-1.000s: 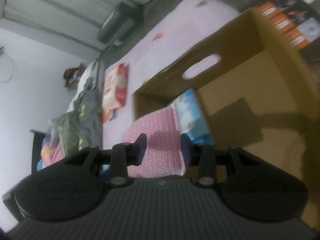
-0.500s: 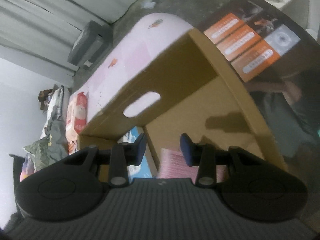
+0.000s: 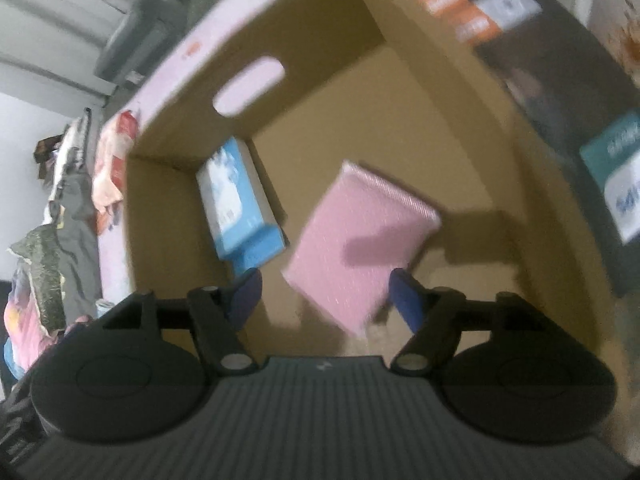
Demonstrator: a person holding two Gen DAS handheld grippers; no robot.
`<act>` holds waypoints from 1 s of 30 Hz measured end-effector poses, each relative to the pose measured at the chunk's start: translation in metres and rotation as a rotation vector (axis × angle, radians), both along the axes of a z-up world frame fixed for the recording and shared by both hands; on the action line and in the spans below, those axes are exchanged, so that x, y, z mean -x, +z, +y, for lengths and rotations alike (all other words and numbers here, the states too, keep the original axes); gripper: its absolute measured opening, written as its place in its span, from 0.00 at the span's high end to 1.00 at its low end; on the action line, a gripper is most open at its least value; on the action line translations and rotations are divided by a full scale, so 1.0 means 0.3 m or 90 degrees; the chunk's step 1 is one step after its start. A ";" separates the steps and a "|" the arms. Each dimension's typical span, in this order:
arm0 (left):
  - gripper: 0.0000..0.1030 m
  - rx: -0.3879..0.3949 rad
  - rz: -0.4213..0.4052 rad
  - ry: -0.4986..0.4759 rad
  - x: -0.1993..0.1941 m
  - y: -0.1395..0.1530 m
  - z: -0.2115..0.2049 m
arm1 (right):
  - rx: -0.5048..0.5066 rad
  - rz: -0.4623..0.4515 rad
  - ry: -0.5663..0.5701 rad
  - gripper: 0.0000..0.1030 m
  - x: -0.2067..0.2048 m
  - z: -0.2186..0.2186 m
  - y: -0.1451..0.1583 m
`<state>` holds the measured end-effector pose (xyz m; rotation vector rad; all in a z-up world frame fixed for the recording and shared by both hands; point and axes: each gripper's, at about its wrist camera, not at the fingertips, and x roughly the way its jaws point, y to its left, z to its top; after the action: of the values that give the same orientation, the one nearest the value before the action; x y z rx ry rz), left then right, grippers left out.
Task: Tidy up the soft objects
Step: 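Release the pink pad beside the blue box and withdraw the right gripper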
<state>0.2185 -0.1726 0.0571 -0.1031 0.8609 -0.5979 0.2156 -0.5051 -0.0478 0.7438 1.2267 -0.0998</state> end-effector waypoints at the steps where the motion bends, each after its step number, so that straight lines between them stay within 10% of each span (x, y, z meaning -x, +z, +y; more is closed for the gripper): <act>1: 0.33 -0.001 -0.001 0.007 0.007 -0.003 0.023 | -0.004 0.011 -0.011 0.31 -0.001 0.001 -0.030; 8: 0.33 0.002 0.003 0.053 0.022 -0.034 0.159 | 0.012 0.009 -0.014 0.57 -0.066 0.010 -0.124; 30: 0.33 0.016 0.050 0.113 -0.077 -0.142 0.286 | 0.209 -0.101 0.297 0.65 -0.379 0.136 -0.030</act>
<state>0.2415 -0.0869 0.0145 -0.2246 0.9102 -0.4396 0.3291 -0.4641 -0.0569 0.1670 1.1665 0.1389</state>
